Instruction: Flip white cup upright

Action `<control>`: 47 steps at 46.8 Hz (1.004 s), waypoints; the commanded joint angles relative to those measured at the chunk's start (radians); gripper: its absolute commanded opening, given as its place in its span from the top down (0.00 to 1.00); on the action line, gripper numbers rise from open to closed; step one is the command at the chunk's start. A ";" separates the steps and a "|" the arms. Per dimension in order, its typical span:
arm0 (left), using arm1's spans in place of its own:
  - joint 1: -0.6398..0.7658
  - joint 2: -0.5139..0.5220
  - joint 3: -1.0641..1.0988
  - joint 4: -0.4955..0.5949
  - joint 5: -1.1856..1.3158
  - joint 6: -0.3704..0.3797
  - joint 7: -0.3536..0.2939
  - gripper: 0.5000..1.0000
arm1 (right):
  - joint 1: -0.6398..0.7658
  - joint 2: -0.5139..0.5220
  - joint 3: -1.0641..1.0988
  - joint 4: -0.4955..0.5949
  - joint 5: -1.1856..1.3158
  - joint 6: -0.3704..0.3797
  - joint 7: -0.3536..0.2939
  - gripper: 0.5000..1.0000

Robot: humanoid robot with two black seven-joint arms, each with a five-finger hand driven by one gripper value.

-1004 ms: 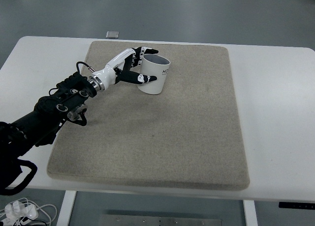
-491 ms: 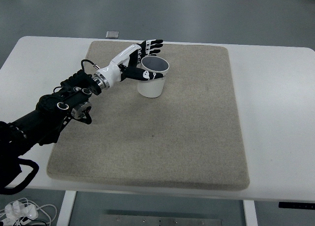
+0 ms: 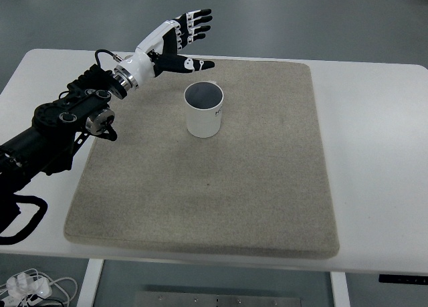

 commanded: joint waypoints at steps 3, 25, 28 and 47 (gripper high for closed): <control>-0.033 0.005 -0.008 0.038 -0.083 -0.001 0.000 0.01 | 0.000 0.000 0.000 0.000 0.000 0.000 0.000 0.10; -0.052 0.008 -0.006 0.145 -0.362 -0.012 0.000 0.01 | 0.000 0.000 0.000 0.000 0.000 0.000 0.000 0.10; -0.049 0.008 -0.005 0.158 -0.362 -0.026 0.000 0.01 | 0.000 0.000 0.000 0.000 0.000 0.000 0.000 0.10; -0.035 0.014 -0.008 0.208 -0.497 -0.098 0.000 0.01 | 0.000 0.000 0.000 0.000 0.000 0.000 0.000 0.10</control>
